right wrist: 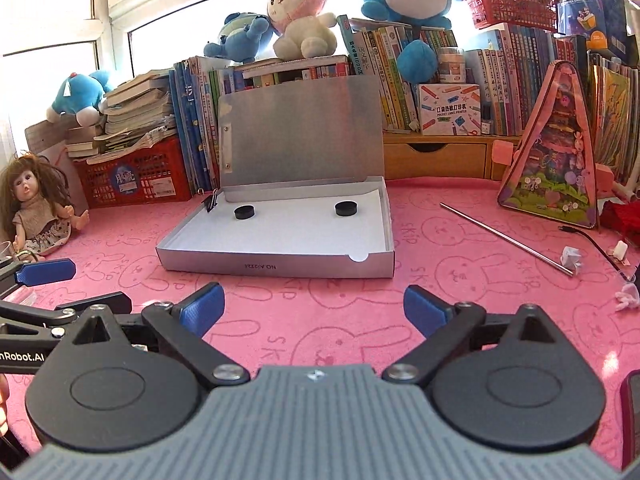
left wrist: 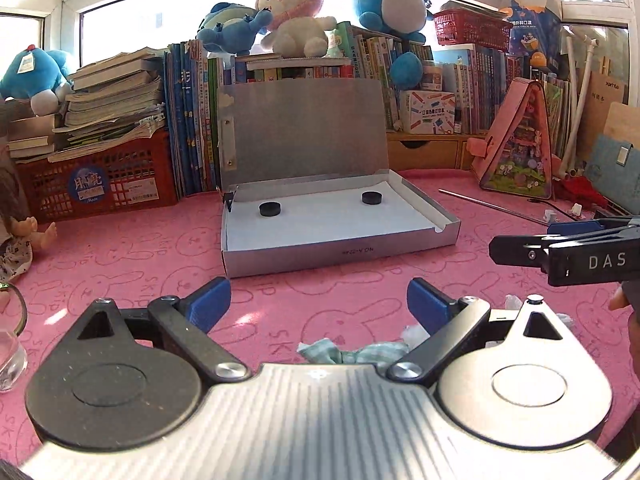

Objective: Organize objects
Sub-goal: 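Grasp the green polka-dot cloth with the left tool while the right tool grasps the purple plush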

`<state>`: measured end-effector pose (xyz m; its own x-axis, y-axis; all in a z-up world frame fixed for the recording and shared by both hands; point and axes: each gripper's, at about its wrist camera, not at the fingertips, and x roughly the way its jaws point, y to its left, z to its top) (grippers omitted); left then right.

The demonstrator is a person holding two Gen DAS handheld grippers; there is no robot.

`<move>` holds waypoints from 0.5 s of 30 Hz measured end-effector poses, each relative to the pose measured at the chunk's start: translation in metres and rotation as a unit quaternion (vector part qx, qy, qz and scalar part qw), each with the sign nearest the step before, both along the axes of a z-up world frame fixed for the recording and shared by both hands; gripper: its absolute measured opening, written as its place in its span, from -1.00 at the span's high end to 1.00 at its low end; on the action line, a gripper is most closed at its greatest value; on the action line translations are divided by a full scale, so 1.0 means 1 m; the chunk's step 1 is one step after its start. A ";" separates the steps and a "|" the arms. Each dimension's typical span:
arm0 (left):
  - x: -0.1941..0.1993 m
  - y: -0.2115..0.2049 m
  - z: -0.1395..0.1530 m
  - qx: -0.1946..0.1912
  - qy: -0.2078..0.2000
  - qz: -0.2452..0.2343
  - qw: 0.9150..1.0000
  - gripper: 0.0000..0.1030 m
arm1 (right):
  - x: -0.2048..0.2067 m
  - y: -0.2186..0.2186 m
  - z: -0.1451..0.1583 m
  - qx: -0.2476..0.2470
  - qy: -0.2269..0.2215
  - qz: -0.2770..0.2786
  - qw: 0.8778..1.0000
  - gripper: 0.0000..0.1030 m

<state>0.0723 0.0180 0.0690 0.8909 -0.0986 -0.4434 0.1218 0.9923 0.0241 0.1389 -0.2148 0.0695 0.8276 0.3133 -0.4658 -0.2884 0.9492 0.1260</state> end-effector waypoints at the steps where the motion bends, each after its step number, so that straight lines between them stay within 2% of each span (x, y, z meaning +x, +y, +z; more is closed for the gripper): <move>1: -0.005 0.002 -0.004 -0.002 0.002 0.001 1.000 -0.88 | -0.004 -0.001 -0.002 0.003 0.001 -0.001 1.000 -0.94; 9: -0.028 0.020 -0.025 -0.020 0.017 0.026 0.999 -0.89 | -0.031 -0.003 -0.024 -0.010 0.002 -0.010 1.000 -0.94; 15: -0.042 0.009 -0.027 -0.004 -0.003 0.005 1.000 -0.86 | -0.038 -0.006 -0.031 0.014 0.019 -0.003 1.000 -0.93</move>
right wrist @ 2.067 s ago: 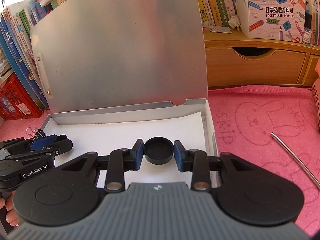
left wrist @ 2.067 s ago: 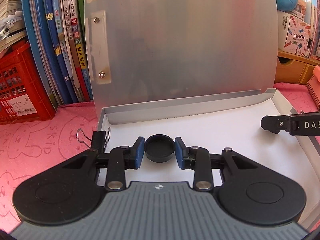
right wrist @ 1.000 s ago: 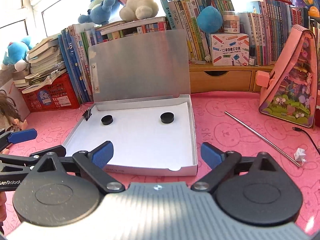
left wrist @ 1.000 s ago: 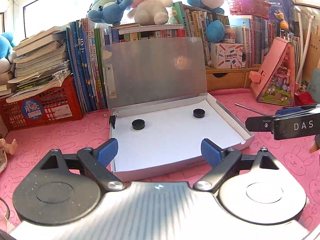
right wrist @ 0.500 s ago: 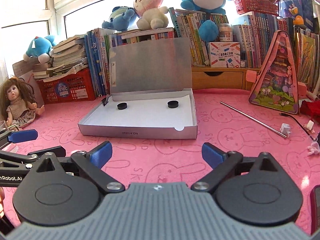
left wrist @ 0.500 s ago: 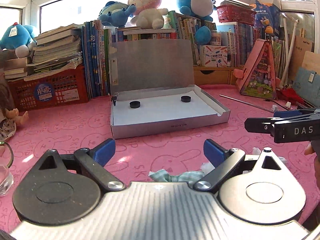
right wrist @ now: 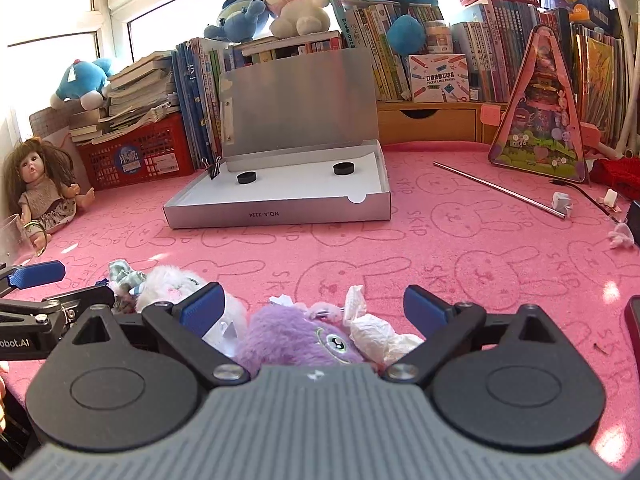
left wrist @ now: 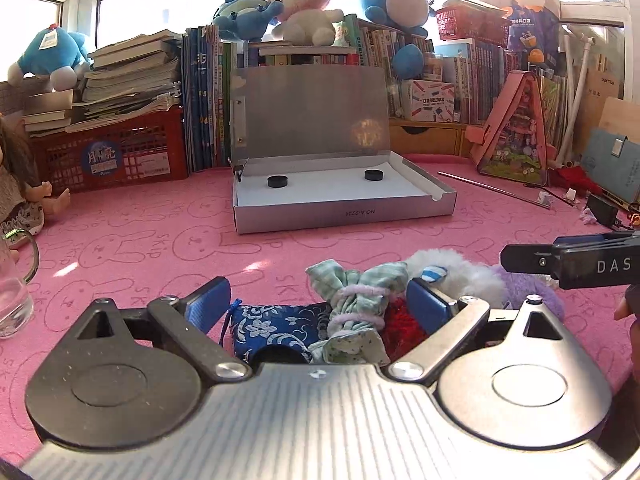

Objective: Organize objects
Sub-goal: 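Grasp the green polka-dot cloth with the left tool while the right tool grasps the purple plush, then lift the green cloth with the left tool while the right tool lifts the purple plush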

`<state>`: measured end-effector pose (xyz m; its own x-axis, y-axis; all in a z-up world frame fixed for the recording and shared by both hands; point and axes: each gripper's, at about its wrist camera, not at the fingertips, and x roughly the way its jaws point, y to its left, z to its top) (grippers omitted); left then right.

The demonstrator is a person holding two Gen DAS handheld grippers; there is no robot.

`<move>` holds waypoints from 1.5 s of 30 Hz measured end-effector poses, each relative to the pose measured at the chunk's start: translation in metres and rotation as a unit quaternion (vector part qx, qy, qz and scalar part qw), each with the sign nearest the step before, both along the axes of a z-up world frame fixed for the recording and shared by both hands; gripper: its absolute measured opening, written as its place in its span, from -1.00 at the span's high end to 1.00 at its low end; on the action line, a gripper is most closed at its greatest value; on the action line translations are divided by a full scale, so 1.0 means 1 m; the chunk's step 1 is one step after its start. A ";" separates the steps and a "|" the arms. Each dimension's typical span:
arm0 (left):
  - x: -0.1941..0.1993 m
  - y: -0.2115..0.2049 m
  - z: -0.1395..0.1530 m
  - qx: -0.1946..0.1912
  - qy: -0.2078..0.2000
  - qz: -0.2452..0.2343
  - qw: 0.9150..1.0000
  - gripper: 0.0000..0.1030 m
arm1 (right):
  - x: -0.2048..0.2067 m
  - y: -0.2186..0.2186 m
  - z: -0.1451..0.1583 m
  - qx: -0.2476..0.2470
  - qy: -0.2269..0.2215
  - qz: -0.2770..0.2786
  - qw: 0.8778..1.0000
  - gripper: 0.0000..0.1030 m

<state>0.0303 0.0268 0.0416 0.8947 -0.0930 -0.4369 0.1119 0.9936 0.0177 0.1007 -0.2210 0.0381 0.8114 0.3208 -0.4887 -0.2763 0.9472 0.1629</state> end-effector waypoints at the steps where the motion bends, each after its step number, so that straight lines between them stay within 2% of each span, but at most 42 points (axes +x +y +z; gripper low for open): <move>1: -0.001 -0.004 0.000 0.006 -0.003 -0.004 1.000 -0.81 | -0.001 -0.001 0.001 0.010 0.003 0.005 1.000 -0.92; 4: 0.000 -0.013 -0.002 0.012 0.003 -0.016 1.000 -0.51 | -0.006 0.001 0.003 0.026 0.003 0.023 0.999 -0.92; 7: 0.003 -0.014 -0.005 0.000 0.020 -0.021 1.000 -0.15 | -0.009 0.008 0.003 0.009 -0.004 0.029 1.000 -0.87; 11: 0.005 -0.011 -0.007 -0.022 0.030 -0.024 0.999 0.11 | -0.015 0.008 0.001 0.012 0.001 0.033 0.999 -0.62; 15: 0.006 -0.012 -0.008 -0.019 0.030 -0.026 0.999 0.13 | -0.019 0.004 -0.001 0.021 0.013 0.043 0.999 -0.42; 17: 0.008 -0.011 -0.010 -0.022 0.034 -0.025 0.999 0.13 | -0.020 0.003 -0.004 0.018 0.017 0.045 0.999 -0.40; 24: 0.015 -0.009 -0.014 -0.029 0.038 -0.029 0.998 0.10 | -0.013 -0.002 -0.015 0.008 0.032 0.030 0.999 -0.48; 30: 0.022 -0.009 -0.017 -0.032 0.041 -0.025 0.998 -0.15 | -0.007 -0.007 -0.024 0.021 0.046 0.025 0.998 -0.57; 32: 0.025 -0.008 -0.019 -0.032 0.042 -0.020 0.998 -0.30 | -0.004 -0.010 -0.027 0.031 0.052 0.025 0.998 -0.59; 34: 0.027 -0.007 -0.020 -0.035 0.043 -0.019 0.998 -0.32 | 0.000 -0.013 -0.030 0.044 0.059 0.024 0.997 -0.62; 38: 0.028 -0.005 -0.021 -0.044 0.044 -0.020 0.998 -0.33 | 0.006 -0.019 -0.035 0.066 0.068 0.022 0.995 -0.67; 42: 0.027 -0.007 -0.022 -0.043 0.041 -0.020 0.998 -0.31 | 0.006 -0.017 -0.037 0.062 0.062 0.025 0.996 -0.69; 45: 0.025 -0.007 -0.020 -0.052 0.041 -0.026 0.997 -0.06 | 0.006 -0.017 -0.037 0.063 0.061 0.026 0.996 -0.69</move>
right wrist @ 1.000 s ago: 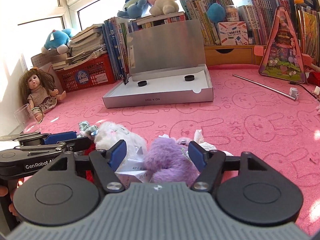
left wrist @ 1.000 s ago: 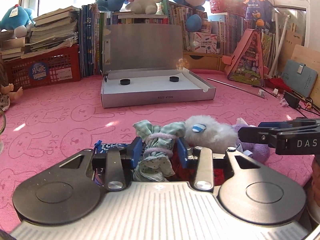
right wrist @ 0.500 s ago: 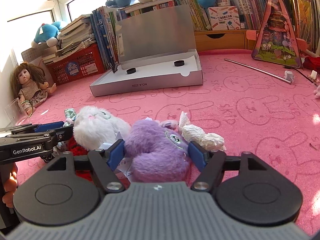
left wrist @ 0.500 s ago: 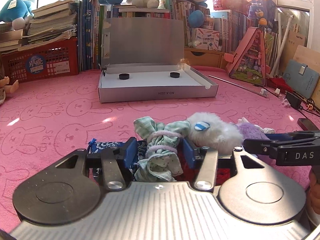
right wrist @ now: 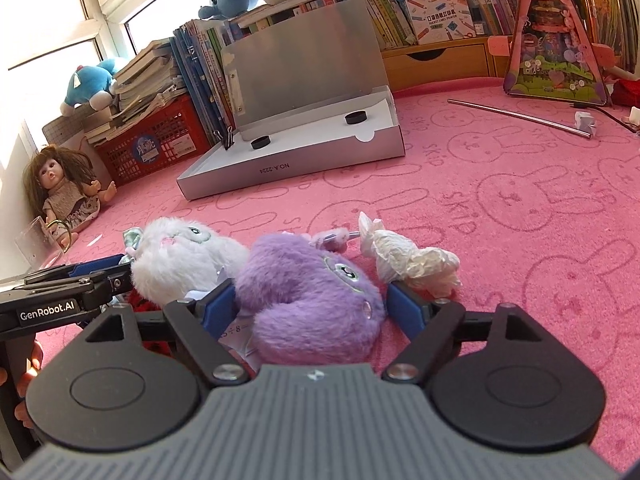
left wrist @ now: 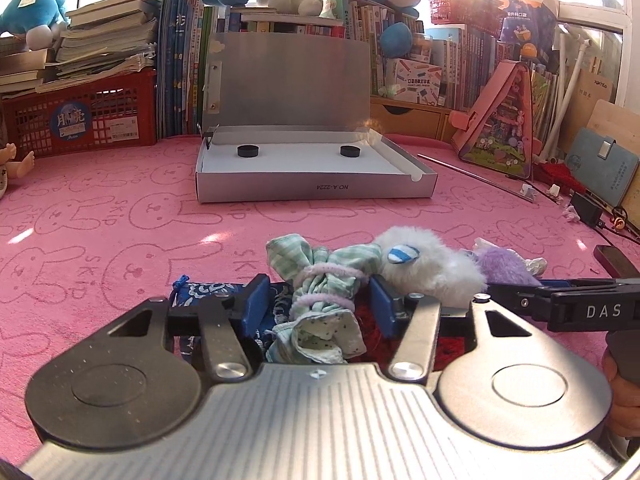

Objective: Organize objects
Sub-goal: 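Lift the green cloth with the left tool while the right tool lifts the purple plush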

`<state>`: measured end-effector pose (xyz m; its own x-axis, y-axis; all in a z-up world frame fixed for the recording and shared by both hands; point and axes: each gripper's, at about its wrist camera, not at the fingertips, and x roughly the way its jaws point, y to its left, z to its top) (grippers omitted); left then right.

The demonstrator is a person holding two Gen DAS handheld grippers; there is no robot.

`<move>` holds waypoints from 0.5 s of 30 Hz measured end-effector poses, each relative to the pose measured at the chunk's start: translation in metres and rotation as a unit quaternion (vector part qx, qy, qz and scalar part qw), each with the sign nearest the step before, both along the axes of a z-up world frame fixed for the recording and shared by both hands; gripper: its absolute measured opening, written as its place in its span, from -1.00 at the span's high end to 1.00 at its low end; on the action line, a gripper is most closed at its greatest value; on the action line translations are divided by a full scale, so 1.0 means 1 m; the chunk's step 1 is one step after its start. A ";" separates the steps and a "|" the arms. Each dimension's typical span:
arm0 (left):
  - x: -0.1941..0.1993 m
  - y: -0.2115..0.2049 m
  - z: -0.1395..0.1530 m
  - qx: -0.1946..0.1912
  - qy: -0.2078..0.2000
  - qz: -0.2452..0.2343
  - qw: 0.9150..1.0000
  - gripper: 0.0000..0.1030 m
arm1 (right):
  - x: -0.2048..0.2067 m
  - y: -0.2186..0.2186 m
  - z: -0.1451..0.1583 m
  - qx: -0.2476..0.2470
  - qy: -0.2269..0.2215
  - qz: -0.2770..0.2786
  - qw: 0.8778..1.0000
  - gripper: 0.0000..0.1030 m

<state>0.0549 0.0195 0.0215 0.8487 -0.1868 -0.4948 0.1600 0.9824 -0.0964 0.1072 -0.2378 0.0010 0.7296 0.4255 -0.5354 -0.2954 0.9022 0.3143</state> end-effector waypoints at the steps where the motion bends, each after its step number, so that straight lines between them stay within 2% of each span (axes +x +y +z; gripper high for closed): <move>1: -0.001 -0.001 0.001 -0.004 0.000 -0.003 1.000 0.08 | 0.000 0.000 0.000 0.000 0.000 0.000 1.000 -0.69; 4: -0.004 -0.004 0.004 0.000 -0.001 -0.005 1.000 0.17 | 0.000 0.001 0.000 0.001 0.002 -0.001 1.000 -0.60; 6: -0.005 -0.004 0.007 -0.005 0.000 -0.003 1.000 0.18 | 0.001 0.000 0.001 0.006 0.008 -0.004 1.000 -0.41; 11: -0.007 -0.002 0.016 -0.013 -0.005 0.002 1.000 0.18 | -0.001 -0.003 0.009 0.018 0.006 -0.005 1.000 -0.26; 15: -0.009 -0.001 0.021 -0.017 -0.009 0.003 1.000 0.18 | -0.003 -0.002 0.013 0.018 0.001 -0.002 1.000 -0.26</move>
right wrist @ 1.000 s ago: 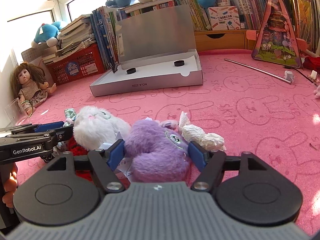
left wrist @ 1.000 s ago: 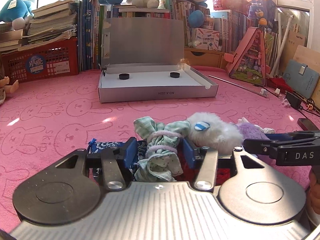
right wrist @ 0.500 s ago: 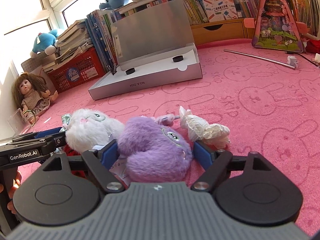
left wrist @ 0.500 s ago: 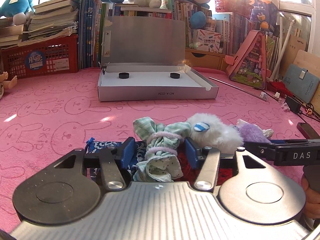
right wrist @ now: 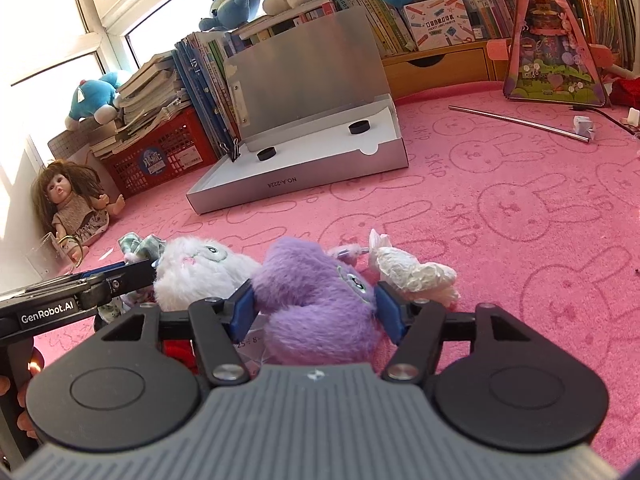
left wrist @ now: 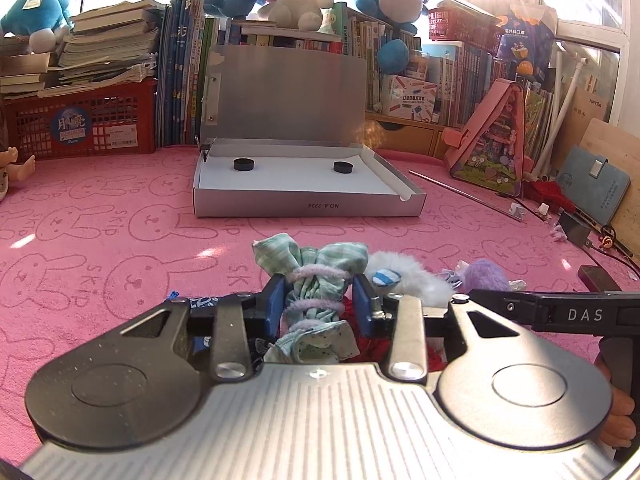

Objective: Organize objects
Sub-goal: 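Lift the green cloth with the left tool while the right tool lifts the purple plush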

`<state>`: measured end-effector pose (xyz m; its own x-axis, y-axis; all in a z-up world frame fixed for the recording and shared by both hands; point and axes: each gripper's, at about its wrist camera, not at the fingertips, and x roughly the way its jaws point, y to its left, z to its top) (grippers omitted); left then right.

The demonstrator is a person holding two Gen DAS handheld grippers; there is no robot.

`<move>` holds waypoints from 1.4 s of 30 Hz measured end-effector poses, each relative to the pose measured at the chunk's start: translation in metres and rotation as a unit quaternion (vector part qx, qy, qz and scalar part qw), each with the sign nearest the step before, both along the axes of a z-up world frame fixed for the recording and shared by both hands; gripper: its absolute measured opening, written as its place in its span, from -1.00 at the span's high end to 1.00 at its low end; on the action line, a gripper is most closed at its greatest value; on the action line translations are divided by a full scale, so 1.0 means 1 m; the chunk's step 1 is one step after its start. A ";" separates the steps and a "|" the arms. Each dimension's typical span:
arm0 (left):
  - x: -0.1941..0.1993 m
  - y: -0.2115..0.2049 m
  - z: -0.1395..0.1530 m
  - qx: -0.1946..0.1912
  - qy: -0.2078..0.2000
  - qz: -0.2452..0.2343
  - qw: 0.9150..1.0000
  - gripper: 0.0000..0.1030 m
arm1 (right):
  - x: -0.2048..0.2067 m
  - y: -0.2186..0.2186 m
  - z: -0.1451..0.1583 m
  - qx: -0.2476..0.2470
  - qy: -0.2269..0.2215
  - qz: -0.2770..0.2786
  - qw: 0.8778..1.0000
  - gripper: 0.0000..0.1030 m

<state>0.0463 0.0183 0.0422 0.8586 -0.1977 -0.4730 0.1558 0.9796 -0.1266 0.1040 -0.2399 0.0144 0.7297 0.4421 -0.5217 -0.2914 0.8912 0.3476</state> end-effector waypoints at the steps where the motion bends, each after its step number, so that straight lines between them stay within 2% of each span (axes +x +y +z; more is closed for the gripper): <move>1: 0.000 0.000 0.001 0.000 -0.001 0.000 1.000 0.18 | 0.000 0.000 0.001 0.000 0.000 0.000 1.000 -0.25; 13: -0.002 0.000 0.011 0.006 -0.013 0.007 1.000 0.18 | -0.008 -0.002 0.020 -0.004 -0.036 -0.010 0.999 -0.25; 17: 0.001 0.000 0.005 0.010 -0.001 0.009 1.000 0.18 | -0.008 -0.002 0.019 -0.008 -0.035 -0.013 0.999 -0.25; 24: 0.010 -0.002 -0.013 0.022 0.025 0.012 0.999 0.15 | -0.011 0.005 0.014 -0.049 -0.041 -0.019 0.998 -0.26; 26: 0.013 -0.003 -0.017 0.026 0.029 0.013 0.999 -0.02 | -0.012 0.008 0.011 -0.062 -0.040 -0.018 0.997 -0.26; 30: 0.017 -0.002 -0.020 0.022 0.030 0.017 0.999 -0.07 | -0.013 0.013 0.006 -0.075 -0.037 -0.017 0.996 -0.26; 31: 0.018 -0.002 -0.021 0.021 0.030 0.016 0.999 -0.05 | -0.013 0.014 0.005 -0.077 -0.036 -0.016 0.996 -0.27; 32: 0.017 -0.002 -0.020 0.018 0.029 0.015 0.999 0.12 | -0.013 0.014 0.004 -0.078 -0.034 -0.016 0.996 -0.27; 33: 0.016 -0.002 -0.019 0.012 0.027 0.008 1.000 0.21 | -0.013 0.014 0.003 -0.079 -0.032 -0.015 0.996 -0.27; 37: 0.011 -0.005 -0.012 0.017 0.013 0.004 1.000 0.24 | -0.012 0.015 0.002 -0.078 -0.032 -0.014 0.996 -0.24; 42: 0.008 -0.002 0.000 0.009 0.000 0.008 1.000 0.25 | -0.013 0.015 0.007 -0.079 -0.043 -0.017 0.996 -0.11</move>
